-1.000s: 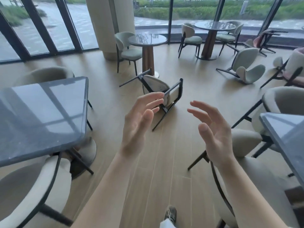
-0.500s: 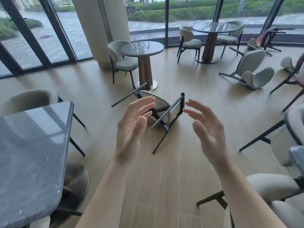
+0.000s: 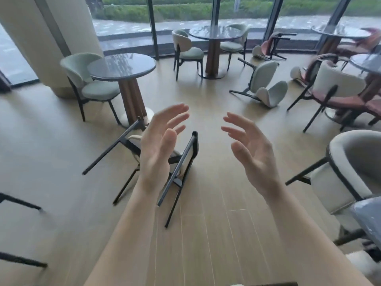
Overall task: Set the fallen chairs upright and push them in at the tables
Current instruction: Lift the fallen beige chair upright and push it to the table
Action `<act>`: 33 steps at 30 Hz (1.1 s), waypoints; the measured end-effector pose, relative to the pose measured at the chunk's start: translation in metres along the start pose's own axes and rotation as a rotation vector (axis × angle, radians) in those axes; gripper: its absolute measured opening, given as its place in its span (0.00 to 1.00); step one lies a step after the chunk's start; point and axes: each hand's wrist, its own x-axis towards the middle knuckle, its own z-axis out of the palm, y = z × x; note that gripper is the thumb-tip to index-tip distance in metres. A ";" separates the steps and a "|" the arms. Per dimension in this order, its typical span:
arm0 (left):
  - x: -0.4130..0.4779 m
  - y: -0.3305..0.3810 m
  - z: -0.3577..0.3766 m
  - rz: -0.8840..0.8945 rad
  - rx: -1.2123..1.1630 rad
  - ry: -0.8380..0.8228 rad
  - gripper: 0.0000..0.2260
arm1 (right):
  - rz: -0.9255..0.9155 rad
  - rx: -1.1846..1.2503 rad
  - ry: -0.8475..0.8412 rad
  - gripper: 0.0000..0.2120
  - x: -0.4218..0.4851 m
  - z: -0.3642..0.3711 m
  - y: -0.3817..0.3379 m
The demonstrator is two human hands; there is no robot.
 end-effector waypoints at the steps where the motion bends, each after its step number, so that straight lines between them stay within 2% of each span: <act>1: 0.015 -0.014 0.009 -0.007 -0.012 -0.027 0.28 | 0.012 -0.014 0.012 0.36 0.009 -0.008 0.010; 8: 0.105 -0.114 0.089 -0.081 -0.076 -0.159 0.30 | 0.033 -0.047 0.142 0.38 0.082 -0.093 0.087; 11: 0.150 -0.151 0.121 -0.070 -0.061 -0.158 0.30 | 0.023 -0.036 0.145 0.37 0.130 -0.135 0.123; 18: 0.270 -0.226 0.178 -0.004 0.005 -0.016 0.28 | 0.012 0.008 0.056 0.36 0.264 -0.223 0.193; 26: 0.365 -0.320 0.189 -0.030 0.066 0.117 0.37 | -0.008 0.059 -0.143 0.37 0.409 -0.239 0.289; 33: 0.487 -0.434 0.198 0.033 0.051 0.181 0.34 | -0.038 0.011 -0.217 0.38 0.547 -0.272 0.381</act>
